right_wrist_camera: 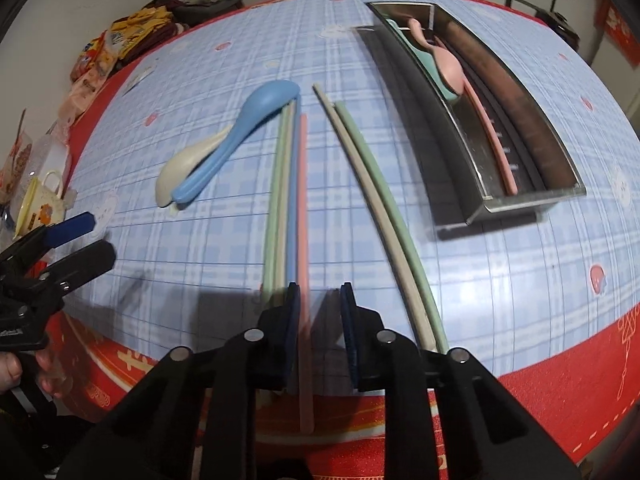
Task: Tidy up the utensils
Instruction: 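Move the left tool to the cream spoon while the right tool grasps a pink chopstick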
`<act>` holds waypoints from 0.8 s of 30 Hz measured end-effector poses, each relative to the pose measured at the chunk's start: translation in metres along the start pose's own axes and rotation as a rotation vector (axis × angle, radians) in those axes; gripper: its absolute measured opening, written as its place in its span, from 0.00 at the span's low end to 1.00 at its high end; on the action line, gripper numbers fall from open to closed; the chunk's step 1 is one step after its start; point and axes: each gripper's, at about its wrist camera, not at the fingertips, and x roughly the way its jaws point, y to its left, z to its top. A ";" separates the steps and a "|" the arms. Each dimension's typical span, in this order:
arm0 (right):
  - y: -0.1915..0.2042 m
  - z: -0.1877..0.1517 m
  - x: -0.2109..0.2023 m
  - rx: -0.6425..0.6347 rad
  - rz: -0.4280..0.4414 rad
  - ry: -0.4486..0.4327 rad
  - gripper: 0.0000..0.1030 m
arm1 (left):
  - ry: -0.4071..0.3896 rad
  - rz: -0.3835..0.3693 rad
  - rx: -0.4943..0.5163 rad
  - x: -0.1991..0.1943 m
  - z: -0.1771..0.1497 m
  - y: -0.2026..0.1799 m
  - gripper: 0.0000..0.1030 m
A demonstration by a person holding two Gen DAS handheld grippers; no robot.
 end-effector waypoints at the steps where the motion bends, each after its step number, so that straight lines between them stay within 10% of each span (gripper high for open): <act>1: 0.000 0.000 0.001 0.003 -0.006 0.001 0.19 | -0.002 -0.003 0.001 -0.001 0.000 0.001 0.93; 15: 0.012 0.008 0.011 -0.037 -0.059 -0.008 0.16 | 0.002 -0.024 -0.016 -0.003 -0.004 0.020 0.92; 24: 0.021 0.015 0.016 -0.105 -0.099 -0.028 0.16 | 0.018 -0.063 -0.019 0.001 0.000 0.027 0.63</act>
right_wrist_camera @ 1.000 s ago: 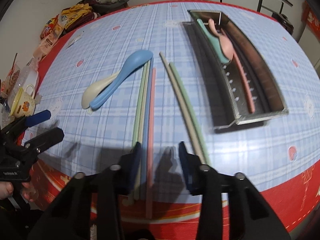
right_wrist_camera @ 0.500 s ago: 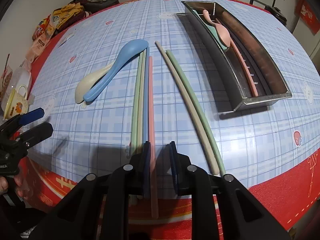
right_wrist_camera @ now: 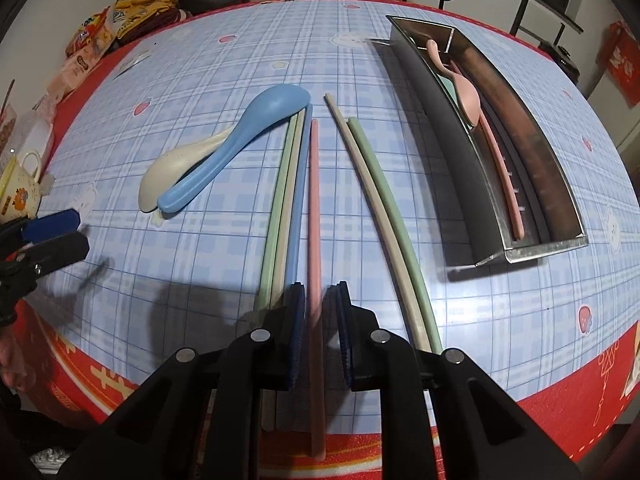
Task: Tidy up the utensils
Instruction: 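Move the left tool to the cream spoon while the right tool grasps a pink chopstick, then close the left gripper on the cream spoon handle and lift it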
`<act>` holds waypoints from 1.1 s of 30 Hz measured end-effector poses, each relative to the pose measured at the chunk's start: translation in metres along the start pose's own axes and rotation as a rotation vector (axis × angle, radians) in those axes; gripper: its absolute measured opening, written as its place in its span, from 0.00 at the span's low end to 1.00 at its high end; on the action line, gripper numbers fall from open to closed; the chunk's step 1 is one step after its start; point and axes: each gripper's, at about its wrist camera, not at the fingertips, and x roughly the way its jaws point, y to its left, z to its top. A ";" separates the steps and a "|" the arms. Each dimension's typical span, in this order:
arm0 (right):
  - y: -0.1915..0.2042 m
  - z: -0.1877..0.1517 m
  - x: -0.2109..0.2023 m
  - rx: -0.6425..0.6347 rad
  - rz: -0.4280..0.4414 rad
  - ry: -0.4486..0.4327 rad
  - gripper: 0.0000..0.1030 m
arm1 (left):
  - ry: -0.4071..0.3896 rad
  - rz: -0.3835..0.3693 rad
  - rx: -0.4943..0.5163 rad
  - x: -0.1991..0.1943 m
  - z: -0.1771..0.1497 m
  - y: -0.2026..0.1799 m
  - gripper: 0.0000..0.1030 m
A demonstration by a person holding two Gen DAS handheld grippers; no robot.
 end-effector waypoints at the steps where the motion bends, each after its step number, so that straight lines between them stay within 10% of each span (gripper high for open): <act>1: 0.000 0.000 0.000 -0.003 -0.001 -0.001 0.16 | -0.004 0.003 0.012 0.001 0.005 0.000 0.63; 12: -0.002 -0.003 -0.002 -0.003 0.017 -0.023 0.16 | 0.005 0.159 0.284 0.047 0.065 -0.038 0.63; 29: -0.003 -0.005 -0.005 -0.008 0.027 -0.041 0.16 | 0.054 0.309 0.532 0.089 0.069 -0.066 0.49; 33: -0.003 -0.005 -0.005 -0.011 0.027 -0.038 0.16 | 0.068 0.270 0.540 0.087 0.066 -0.069 0.29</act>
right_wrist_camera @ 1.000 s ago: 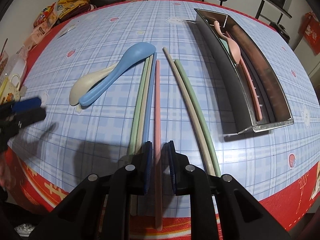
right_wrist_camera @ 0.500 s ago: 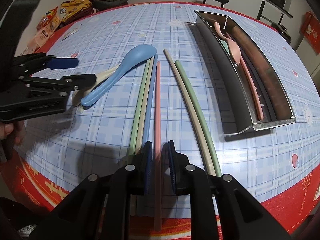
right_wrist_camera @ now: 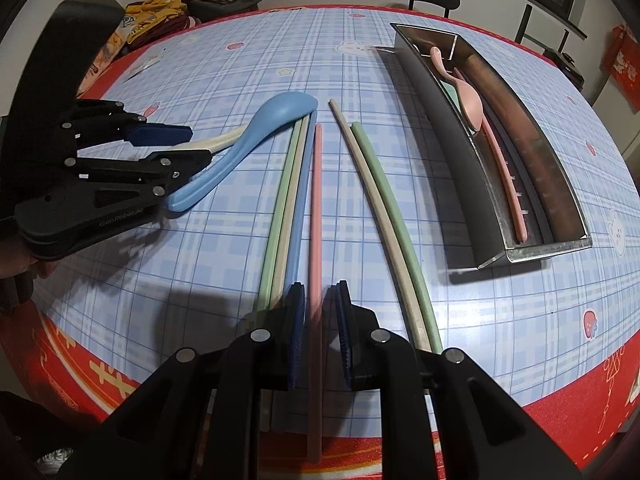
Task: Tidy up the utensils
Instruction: 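Close the left gripper on the cream spoon handle and lift it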
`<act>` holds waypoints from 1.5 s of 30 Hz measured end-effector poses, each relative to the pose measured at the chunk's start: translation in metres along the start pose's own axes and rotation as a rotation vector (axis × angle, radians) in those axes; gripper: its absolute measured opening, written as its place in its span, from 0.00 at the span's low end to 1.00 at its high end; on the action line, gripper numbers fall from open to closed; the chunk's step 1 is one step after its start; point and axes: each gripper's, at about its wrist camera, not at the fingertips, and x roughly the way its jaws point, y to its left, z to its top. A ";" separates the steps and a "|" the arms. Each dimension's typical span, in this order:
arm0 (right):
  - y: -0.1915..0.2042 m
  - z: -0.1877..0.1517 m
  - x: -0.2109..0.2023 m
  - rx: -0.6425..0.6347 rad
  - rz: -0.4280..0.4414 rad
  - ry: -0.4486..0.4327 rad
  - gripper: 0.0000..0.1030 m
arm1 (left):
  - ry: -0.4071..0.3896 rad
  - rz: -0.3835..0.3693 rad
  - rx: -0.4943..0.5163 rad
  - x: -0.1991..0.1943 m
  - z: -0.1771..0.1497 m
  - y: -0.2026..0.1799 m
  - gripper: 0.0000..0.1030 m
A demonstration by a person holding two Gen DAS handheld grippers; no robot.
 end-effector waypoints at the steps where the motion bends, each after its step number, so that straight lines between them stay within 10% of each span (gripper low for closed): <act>1: 0.000 0.000 0.000 0.000 0.001 0.001 0.16 | -0.001 -0.031 -0.031 -0.001 -0.001 0.004 0.29; 15: -0.001 -0.001 0.001 0.011 0.004 -0.004 0.16 | 0.054 -0.235 -0.367 -0.021 -0.063 0.049 0.29; 40: 0.000 0.000 0.001 -0.002 -0.002 -0.001 0.16 | 0.025 -0.150 -0.268 0.000 -0.029 0.040 0.31; 45: 0.000 0.000 0.001 -0.001 -0.001 -0.002 0.16 | 0.020 -0.176 -0.331 -0.002 -0.037 0.050 0.17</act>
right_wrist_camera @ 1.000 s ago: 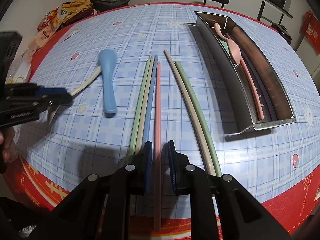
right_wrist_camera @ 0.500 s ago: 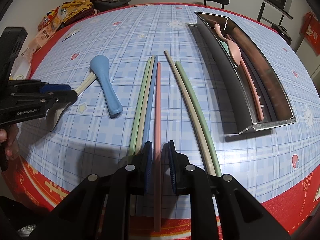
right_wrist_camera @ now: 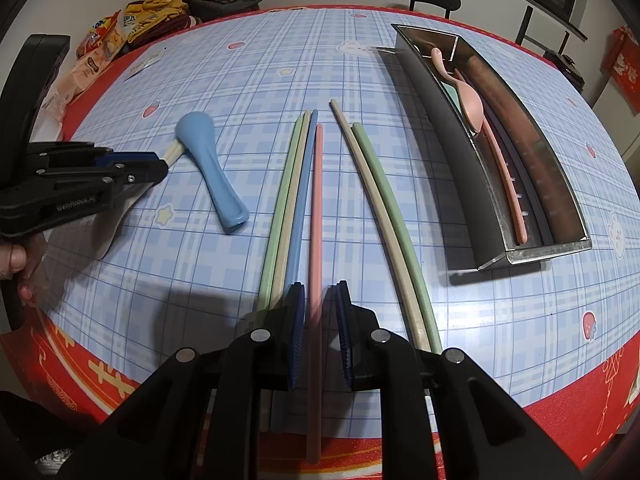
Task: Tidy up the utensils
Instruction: 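Close the left gripper on the cream spoon handle and lift it, then lift the cream spoon with the left tool while the right tool lifts the pink chopstick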
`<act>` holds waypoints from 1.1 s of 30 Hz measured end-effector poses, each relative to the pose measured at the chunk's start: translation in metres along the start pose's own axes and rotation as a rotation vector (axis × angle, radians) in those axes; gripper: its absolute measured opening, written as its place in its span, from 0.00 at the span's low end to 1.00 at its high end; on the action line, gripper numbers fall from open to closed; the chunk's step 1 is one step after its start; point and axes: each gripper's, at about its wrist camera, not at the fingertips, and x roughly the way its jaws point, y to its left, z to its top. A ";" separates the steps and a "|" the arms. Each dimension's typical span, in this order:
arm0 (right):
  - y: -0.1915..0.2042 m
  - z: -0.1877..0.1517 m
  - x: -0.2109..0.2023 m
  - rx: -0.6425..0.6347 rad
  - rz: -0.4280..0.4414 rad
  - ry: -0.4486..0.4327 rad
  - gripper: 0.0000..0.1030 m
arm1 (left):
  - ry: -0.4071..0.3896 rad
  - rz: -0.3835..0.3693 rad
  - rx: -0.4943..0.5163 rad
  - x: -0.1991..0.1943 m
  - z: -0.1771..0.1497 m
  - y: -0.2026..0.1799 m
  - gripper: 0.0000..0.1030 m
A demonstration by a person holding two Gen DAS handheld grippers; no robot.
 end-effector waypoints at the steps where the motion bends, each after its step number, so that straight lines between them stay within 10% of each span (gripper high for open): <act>1: 0.000 0.000 0.000 0.001 0.001 -0.001 0.16 | 0.001 -0.014 -0.013 -0.002 -0.003 0.002 0.17; 18: -0.001 -0.001 -0.003 0.009 0.005 -0.001 0.12 | 0.030 -0.113 -0.192 -0.031 -0.064 0.014 0.17; 33: -0.013 0.005 -0.001 0.075 0.124 0.039 0.06 | 0.017 -0.032 -0.296 -0.059 -0.094 0.022 0.17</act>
